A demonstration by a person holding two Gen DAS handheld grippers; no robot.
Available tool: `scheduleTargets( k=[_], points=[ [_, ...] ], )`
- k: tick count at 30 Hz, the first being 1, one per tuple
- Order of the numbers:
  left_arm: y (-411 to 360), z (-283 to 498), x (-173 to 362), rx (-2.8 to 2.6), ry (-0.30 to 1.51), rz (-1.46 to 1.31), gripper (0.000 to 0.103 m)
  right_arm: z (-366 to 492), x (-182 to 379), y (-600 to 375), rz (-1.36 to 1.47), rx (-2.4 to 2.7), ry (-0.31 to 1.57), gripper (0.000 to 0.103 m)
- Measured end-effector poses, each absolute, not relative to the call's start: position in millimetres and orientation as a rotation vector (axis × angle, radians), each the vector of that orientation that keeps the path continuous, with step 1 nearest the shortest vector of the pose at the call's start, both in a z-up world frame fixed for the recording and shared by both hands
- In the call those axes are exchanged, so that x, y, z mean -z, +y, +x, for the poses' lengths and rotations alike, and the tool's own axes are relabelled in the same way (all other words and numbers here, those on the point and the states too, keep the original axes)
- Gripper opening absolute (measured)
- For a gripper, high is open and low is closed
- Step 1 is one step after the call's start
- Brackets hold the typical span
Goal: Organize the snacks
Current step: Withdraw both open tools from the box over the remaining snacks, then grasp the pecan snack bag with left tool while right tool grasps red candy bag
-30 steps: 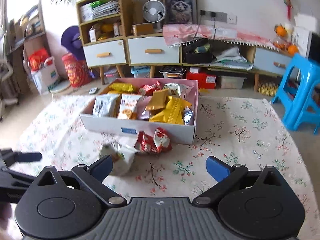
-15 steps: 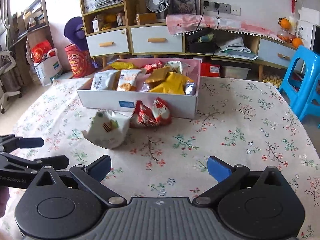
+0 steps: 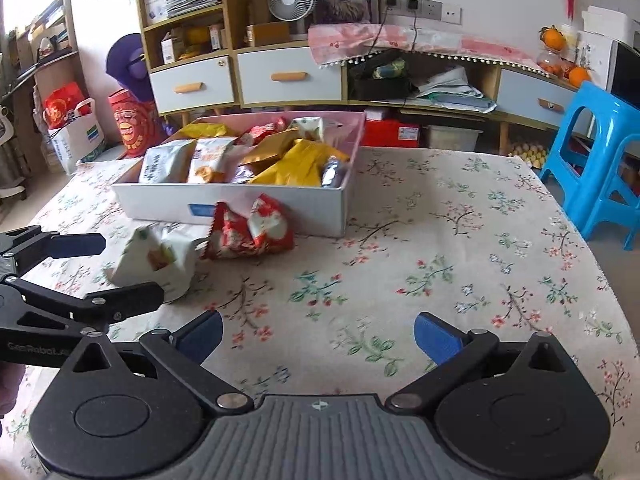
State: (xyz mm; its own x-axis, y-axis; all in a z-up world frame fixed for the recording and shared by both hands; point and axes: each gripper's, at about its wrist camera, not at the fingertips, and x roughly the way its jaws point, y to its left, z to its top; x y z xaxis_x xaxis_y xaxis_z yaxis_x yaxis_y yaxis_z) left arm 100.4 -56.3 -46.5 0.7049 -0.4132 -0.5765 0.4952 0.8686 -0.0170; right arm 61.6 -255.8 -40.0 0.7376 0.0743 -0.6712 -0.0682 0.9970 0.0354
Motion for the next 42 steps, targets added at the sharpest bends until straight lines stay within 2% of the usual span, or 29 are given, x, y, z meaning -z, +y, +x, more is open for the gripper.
scheduleTargets(
  k=[2, 4, 5, 6, 18, 26, 31, 35, 40, 42],
  points=[
    [-57.9, 102.7, 46.8, 0.525, 0.601, 0.147, 0.083, 66.1, 40.7, -258.2, 0.016, -0.075, 0.744, 0.092],
    [-59.4, 106.8, 48.3, 0.536, 0.613, 0.145, 0.068, 71.2, 40.7, -258.4, 0.025, -0.074, 0.750, 0.092],
    [-59.8, 109.0, 49.0, 0.540, 0.627, 0.138, 0.055, 74.9, 40.1, -257.5, 0.028, -0.073, 0.752, 0.092],
    [-59.2, 110.6, 49.6, 0.547, 0.639, 0.121, 0.048, 77.9, 39.0, -256.5, 0.033, -0.071, 0.752, 0.092],
    [-29.5, 114.6, 43.8, 0.374, 0.728, -0.044, 0.045, 118.0, 26.9, -245.6, 0.235, -0.024, 0.778, 0.092],
    [-25.0, 104.3, 39.3, 0.319, 0.750, 0.008, 0.045, 135.3, 39.7, -225.0, 0.236, -0.024, 0.815, 0.087],
    [-21.4, 104.2, 39.2, 0.314, 0.761, -0.004, 0.045, 142.1, 47.9, -213.2, 0.172, -0.026, 0.822, 0.077],
    [-22.5, 103.5, 41.2, 0.310, 0.760, 0.001, 0.046, 142.8, 51.4, -205.0, 0.099, -0.038, 0.812, 0.074],
    [-25.3, 101.9, 42.5, 0.308, 0.752, 0.024, 0.046, 140.9, 50.1, -201.1, 0.051, -0.051, 0.805, 0.061],
    [-26.3, 101.1, 42.9, 0.308, 0.750, 0.034, 0.046, 141.2, 49.0, -201.3, 0.051, -0.051, 0.806, 0.060]
  ],
)
